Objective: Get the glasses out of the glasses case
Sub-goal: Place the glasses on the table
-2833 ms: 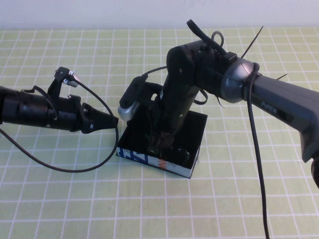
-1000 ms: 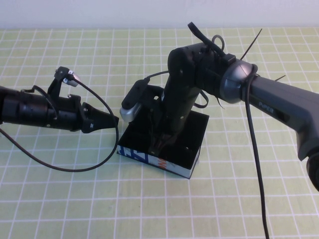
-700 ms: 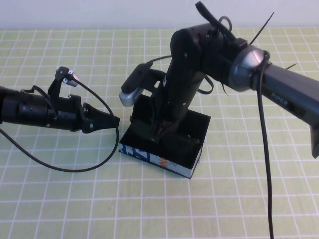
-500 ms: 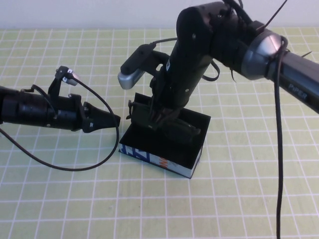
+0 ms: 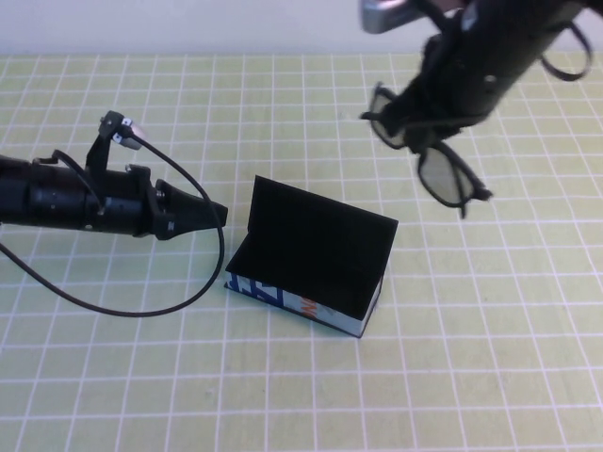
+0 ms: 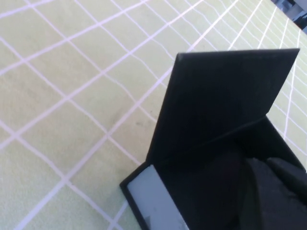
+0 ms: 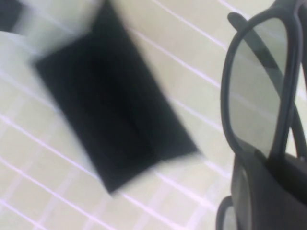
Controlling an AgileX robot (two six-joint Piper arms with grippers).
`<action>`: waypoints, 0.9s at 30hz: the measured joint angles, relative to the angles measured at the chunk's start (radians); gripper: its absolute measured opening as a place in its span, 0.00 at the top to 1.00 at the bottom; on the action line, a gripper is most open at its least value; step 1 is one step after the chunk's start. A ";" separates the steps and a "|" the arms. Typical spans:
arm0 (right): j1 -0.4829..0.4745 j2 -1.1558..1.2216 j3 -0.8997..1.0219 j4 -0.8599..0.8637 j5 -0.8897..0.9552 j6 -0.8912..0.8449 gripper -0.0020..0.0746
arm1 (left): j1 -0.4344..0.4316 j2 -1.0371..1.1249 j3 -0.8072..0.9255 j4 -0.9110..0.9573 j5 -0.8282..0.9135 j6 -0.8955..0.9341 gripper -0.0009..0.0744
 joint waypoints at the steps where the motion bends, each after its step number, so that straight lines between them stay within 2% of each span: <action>1: -0.038 -0.026 0.049 0.011 -0.004 0.015 0.95 | 0.000 -0.007 0.000 0.000 0.000 0.001 0.99; 7: -0.204 -0.128 0.383 0.156 -0.175 0.043 0.95 | 0.000 -0.036 0.000 0.009 0.002 -0.003 0.99; 12: -0.223 -0.118 0.583 0.266 -0.336 0.043 0.95 | 0.000 -0.061 0.000 0.015 0.002 -0.015 0.99; 16: -0.223 -0.069 0.634 0.344 -0.423 0.023 0.95 | 0.000 -0.072 0.000 0.015 0.000 -0.027 0.99; 21: -0.223 -0.002 0.639 0.402 -0.440 0.003 0.95 | 0.000 -0.078 0.000 0.021 -0.002 -0.035 0.99; 24: -0.223 0.032 0.639 0.410 -0.440 0.001 0.90 | 0.000 -0.078 0.000 0.025 -0.002 -0.040 0.99; 27: -0.223 0.047 0.639 0.413 -0.440 0.001 0.78 | 0.000 -0.078 0.000 0.034 -0.002 -0.042 0.99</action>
